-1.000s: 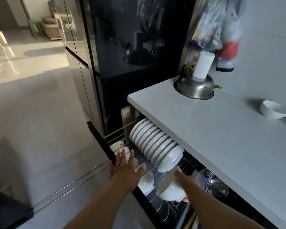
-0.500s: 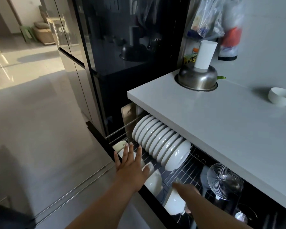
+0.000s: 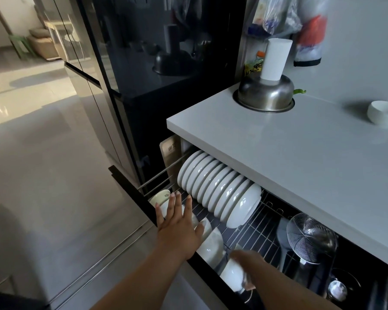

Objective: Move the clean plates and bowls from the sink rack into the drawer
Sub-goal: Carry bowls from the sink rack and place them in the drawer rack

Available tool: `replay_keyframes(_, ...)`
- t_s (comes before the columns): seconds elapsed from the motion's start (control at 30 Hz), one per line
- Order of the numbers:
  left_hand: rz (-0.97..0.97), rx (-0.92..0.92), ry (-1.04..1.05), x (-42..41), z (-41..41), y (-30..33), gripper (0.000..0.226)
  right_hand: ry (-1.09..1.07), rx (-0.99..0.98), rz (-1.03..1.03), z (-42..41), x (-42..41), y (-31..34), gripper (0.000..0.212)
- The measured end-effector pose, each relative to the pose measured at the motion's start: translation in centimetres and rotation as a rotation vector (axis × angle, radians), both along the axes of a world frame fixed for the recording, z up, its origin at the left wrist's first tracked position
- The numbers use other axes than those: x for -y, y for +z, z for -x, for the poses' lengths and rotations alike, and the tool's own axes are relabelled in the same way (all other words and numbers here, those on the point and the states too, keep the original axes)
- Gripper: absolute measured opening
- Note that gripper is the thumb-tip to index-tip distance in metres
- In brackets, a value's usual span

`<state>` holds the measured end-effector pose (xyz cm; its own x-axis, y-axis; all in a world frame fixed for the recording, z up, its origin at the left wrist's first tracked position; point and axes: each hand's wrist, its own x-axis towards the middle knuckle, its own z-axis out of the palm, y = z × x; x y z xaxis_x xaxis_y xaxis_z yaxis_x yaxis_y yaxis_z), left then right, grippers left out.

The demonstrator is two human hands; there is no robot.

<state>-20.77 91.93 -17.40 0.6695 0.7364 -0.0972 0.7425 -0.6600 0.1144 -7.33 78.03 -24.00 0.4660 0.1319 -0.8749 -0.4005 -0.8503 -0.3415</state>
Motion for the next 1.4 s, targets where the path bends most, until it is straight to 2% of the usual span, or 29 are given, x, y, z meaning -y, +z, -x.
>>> replay_keyframes(0.07, -0.019, -0.012, -0.008, 0.0, -0.1, -0.1, 0.092, -0.028, -0.039, 0.015, 0.1, -0.3, 0.2, 0.064)
replay_keyframes(0.13, -0.023, -0.007, 0.000, -0.1, -0.2, -0.3, 0.085, -0.051, -0.023, -0.023, 0.4, -0.5, 0.6, 0.073)
replay_keyframes(0.37, 0.022, -0.014, 0.000, -0.6, -0.3, -0.2, 0.080, 0.258, 0.301, 0.055, -0.6, -2.8, 1.6, 0.096)
replay_keyframes(0.63, 0.158, 0.025, 0.014, -1.1, -0.1, 0.5, 0.079, 0.336, 0.474, -0.124, -2.4, -5.8, 5.1, 0.058)
replay_keyframes(0.77, 0.219, 0.034, 0.043, -1.4, -0.2, 1.6, 0.079, 0.353, 0.517, -0.169, -2.6, -5.9, 6.8, 0.055)
replay_keyframes(0.87, 0.226, 0.069, 0.052, -1.4, -0.3, 2.5, 0.078, 0.397, 0.544, -0.216, -2.7, -5.3, 7.5, 0.044)
replay_keyframes(1.0, 0.315, 0.150, 0.047, -1.1, -0.5, 4.3, 0.077, 0.220, 0.536, -0.341, -2.6, -4.6, 8.5, 0.047)
replay_keyframes(1.13, 0.459, 0.249, 0.062, -0.2, -0.7, 6.5, 0.074, 0.174, 0.550, -0.399, -2.7, -3.6, 10.1, 0.045)
replay_keyframes(1.4, 0.525, 0.312, 0.068, 1.7, -1.9, 9.5, 0.068, 0.083, 0.617, -0.452, -3.9, -0.4, 13.8, 0.031)
